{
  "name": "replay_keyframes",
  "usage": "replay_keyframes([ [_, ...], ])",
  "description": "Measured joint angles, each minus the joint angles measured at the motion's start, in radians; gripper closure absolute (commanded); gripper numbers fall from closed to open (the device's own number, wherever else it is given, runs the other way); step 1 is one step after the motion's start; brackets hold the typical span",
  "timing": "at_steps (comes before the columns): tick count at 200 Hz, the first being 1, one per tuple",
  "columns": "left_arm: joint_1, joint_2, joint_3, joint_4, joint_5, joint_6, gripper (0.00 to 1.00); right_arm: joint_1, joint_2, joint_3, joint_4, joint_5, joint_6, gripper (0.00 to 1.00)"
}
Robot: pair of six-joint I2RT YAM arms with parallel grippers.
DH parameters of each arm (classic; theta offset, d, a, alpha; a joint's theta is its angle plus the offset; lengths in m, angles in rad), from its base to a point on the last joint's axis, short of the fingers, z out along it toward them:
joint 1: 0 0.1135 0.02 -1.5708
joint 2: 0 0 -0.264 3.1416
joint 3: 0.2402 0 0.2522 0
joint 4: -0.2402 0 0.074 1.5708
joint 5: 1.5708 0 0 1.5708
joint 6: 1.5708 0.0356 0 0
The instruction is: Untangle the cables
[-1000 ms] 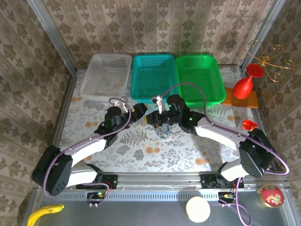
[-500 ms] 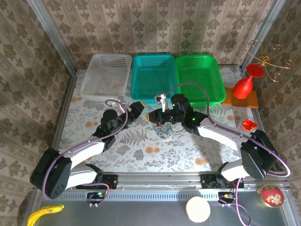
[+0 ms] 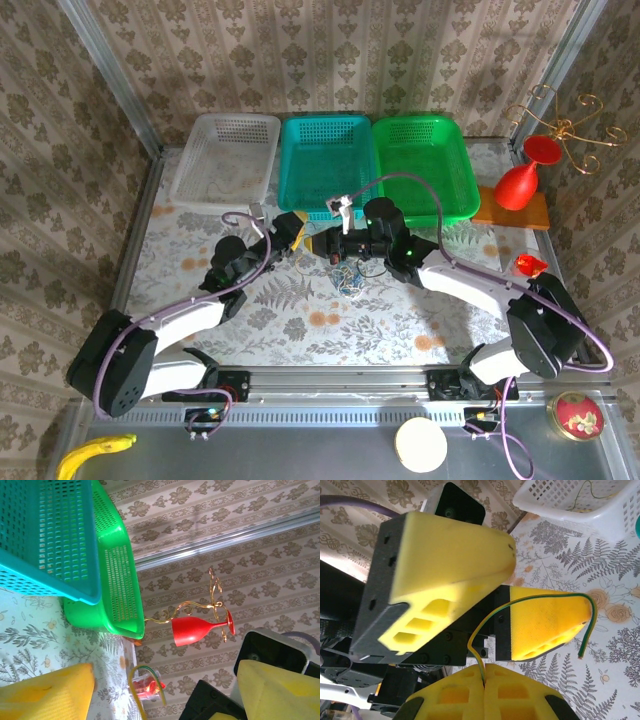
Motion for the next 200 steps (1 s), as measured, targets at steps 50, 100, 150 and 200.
replay_keyframes([
  [50,0.0,0.025,0.0,0.055,0.0,-0.032,0.44,0.0,0.035,0.0,0.003,-0.003,0.0,1.0],
  [100,0.0,0.026,-0.007,0.059,-0.001,-0.03,0.62,0.0,0.037,-0.025,0.007,-0.003,0.0,1.0],
  [150,0.0,0.01,-0.007,0.03,-0.005,-0.005,0.84,0.0,0.037,-0.028,0.009,-0.003,-0.001,1.0],
  [200,0.002,-0.007,-0.007,0.014,-0.008,0.029,1.0,0.0,0.037,-0.044,0.029,-0.003,0.0,0.96],
])
